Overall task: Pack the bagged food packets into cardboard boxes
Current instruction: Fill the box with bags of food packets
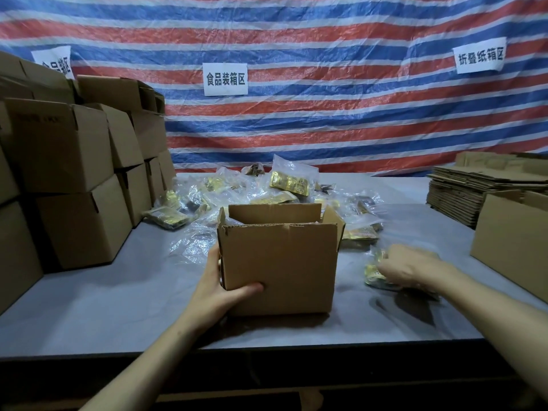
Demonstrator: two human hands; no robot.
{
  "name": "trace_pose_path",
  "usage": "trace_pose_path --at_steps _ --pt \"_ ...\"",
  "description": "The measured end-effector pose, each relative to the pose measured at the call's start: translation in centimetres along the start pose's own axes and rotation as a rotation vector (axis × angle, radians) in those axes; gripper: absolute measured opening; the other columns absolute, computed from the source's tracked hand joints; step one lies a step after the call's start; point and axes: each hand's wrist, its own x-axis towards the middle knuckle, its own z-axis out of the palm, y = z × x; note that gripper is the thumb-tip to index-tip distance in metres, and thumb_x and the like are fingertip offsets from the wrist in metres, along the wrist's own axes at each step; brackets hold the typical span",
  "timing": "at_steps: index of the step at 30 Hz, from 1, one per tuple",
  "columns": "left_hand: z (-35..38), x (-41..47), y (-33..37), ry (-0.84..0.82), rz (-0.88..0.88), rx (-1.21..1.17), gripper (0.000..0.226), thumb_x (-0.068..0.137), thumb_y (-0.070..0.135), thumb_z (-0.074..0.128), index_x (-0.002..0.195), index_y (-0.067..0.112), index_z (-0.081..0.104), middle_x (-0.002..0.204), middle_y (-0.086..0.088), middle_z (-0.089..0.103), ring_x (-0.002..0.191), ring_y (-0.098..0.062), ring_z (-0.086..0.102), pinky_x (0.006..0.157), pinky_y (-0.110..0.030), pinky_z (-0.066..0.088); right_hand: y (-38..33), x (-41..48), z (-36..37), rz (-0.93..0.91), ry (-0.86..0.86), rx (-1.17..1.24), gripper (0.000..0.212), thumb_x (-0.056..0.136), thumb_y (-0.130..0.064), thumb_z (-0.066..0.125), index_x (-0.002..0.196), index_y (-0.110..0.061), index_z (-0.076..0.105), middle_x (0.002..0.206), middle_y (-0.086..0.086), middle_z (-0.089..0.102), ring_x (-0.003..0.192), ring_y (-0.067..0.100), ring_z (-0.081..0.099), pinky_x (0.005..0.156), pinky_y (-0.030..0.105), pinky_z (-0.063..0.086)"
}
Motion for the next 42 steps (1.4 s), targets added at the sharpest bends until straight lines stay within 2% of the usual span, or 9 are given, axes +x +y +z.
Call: trace_pose_path --at_steps 5,10,15,19,23,29,30,35,42 --pt "0.1 -0.1 0.2 -0.011 -0.005 -0.006 0.095 0.053 0.047 0.092 0.132 0.05 0.04 0.12 0.02 0.067 0.115 -0.005 0.065 0.092 -0.021 0.054 -0.5 -0.3 0.1 -0.118 0.238 0.064 0.02 0.09 -0.041 0.054 0.102 -0.028 0.06 0.12 0.003 0.065 0.103 0.025 0.055 0.081 0.035 0.042" --pt "0.1 -0.1 0.4 -0.01 -0.021 -0.009 0.094 0.052 0.046 0.092 0.131 0.049 0.04 0.119 0.02 0.068 0.113 -0.005 0.066 0.09 -0.019 0.054 -2.2 -1.0 0.7 -0.405 -0.117 0.225 0.058 0.08 -0.058 0.075 0.132 -0.038 0.057 0.14 -0.01 0.051 0.128 0.013 0.049 0.099 0.029 0.039" --pt "0.1 -0.2 0.5 -0.011 -0.023 -0.015 0.094 0.052 0.046 0.092 0.132 0.047 0.041 0.119 0.02 0.068 0.113 -0.005 0.066 0.092 -0.023 0.055 -2.5 -0.7 0.5 -0.343 0.147 0.125 0.008 0.091 -0.044 0.064 0.091 -0.038 0.068 0.113 -0.007 0.067 0.108 0.021 0.064 0.085 0.036 0.051" --pt "0.1 -0.2 0.6 -0.009 -0.028 -0.024 0.092 0.052 0.046 0.092 0.13 0.044 0.042 0.117 0.021 0.069 0.111 -0.003 0.066 0.087 -0.016 0.054 -1.5 -0.5 -0.5 -0.221 0.568 0.368 0.023 0.095 -0.041 0.062 0.076 -0.028 0.063 0.093 -0.003 0.057 0.084 0.024 0.057 0.068 0.034 0.043" --pt "0.2 -0.3 0.7 -0.007 -0.028 -0.023 0.091 0.052 0.046 0.091 0.129 0.042 0.043 0.116 0.024 0.068 0.11 0.0 0.065 0.085 -0.013 0.052 -0.4 -0.4 -2.7 -0.103 0.7 0.689 0.039 0.092 -0.035 0.068 0.059 -0.015 0.06 0.061 0.0 0.062 0.068 0.027 0.06 0.062 0.035 0.042" --pt "0.3 -0.4 1.0 -0.01 -0.034 -0.043 0.091 0.052 0.044 0.092 0.129 0.044 0.043 0.117 0.021 0.069 0.109 -0.002 0.067 0.084 -0.014 0.054 1.4 0.0 -5.4 -0.048 0.604 1.123 0.005 0.091 -0.012 0.073 0.096 -0.012 0.071 0.079 0.009 0.07 0.047 0.014 0.066 0.051 0.03 0.059" --pt "0.2 -0.4 1.0 -0.009 -0.032 -0.044 0.091 0.052 0.044 0.092 0.129 0.044 0.043 0.117 0.021 0.069 0.109 -0.003 0.067 0.083 -0.014 0.054 1.7 0.0 -5.6 -0.059 0.604 1.143 0.02 0.091 -0.009 0.072 0.108 -0.019 0.068 0.077 0.012 0.068 0.047 0.014 0.066 0.05 0.029 0.058" --pt "0.3 -0.5 1.1 -0.009 -0.027 -0.046 0.09 0.052 0.044 0.092 0.128 0.047 0.043 0.117 0.02 0.069 0.108 -0.003 0.067 0.083 -0.015 0.054 2.5 -0.1 -6.1 -0.139 0.685 0.871 0.004 0.091 -0.025 0.074 0.091 -0.025 0.069 0.063 0.006 0.065 0.054 0.023 0.067 0.056 0.03 0.051" --pt "0.3 -0.5 1.1 0.002 -0.005 -0.022 0.082 0.051 0.045 0.092 0.118 0.061 0.046 0.117 0.021 0.069 0.108 -0.003 0.067 0.083 -0.015 0.054 1.7 -0.6 -5.5 -0.112 0.589 0.57 0.037 0.1 -0.05 0.049 0.087 -0.016 0.054 0.089 0.005 0.062 0.084 0.029 0.058 0.07 0.04 0.043"
